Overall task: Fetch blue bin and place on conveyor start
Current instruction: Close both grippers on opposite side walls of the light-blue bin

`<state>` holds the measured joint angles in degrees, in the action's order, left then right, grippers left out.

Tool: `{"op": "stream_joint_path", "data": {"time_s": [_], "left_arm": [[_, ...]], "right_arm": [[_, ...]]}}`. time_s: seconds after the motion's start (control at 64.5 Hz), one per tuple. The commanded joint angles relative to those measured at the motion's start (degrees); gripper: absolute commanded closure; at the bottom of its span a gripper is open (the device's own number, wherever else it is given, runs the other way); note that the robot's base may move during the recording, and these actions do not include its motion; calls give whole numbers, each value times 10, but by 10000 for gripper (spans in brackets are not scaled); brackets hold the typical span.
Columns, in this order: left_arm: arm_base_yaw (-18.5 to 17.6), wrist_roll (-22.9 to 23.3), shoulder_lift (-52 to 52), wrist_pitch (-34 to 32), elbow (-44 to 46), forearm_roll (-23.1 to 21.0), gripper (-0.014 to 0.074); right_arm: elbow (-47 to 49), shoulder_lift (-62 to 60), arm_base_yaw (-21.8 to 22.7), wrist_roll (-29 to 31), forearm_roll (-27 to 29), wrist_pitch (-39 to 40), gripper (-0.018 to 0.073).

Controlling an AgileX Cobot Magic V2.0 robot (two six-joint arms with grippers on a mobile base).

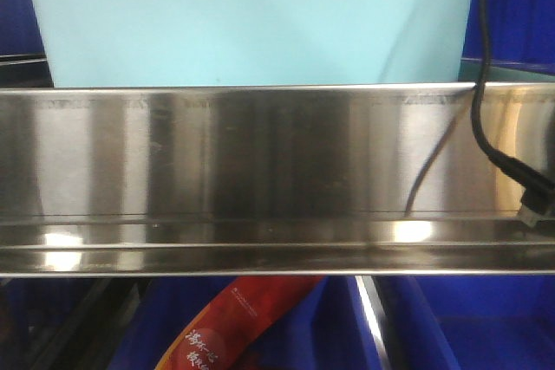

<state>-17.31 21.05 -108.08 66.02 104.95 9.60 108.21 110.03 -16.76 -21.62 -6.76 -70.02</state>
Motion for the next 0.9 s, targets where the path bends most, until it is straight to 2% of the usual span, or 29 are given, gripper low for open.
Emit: {"op": "stream_joint_path", "data": {"time_s": [0.0, 0.434, 0.512, 0.62, 0.744, 0.76, 0.884], "left_arm": [[0, -1, 2, 2, 4, -3, 302], [0, -1, 2, 4, 4, -3, 302], [0, -1, 2, 4, 4, -3, 318], [0, -1, 2, 9, 4, -3, 424], [0, -1, 2, 11, 4, -3, 681], [0, -1, 2, 11, 4, -3, 713], [-1, 2, 4, 19, 11, -3, 707]], "right_arm": [[-1, -3, 4, 0, -6, 1, 305], [-1, -3, 4, 0, -6, 1, 305], [-1, -3, 4, 0, -6, 1, 340], [-1, -3, 4, 0, -6, 1, 482], [-1, -3, 4, 0, -6, 1, 727], [-1, -3, 4, 0, -6, 1, 722], [8, -8, -1, -12, -25, 1, 713]]}}
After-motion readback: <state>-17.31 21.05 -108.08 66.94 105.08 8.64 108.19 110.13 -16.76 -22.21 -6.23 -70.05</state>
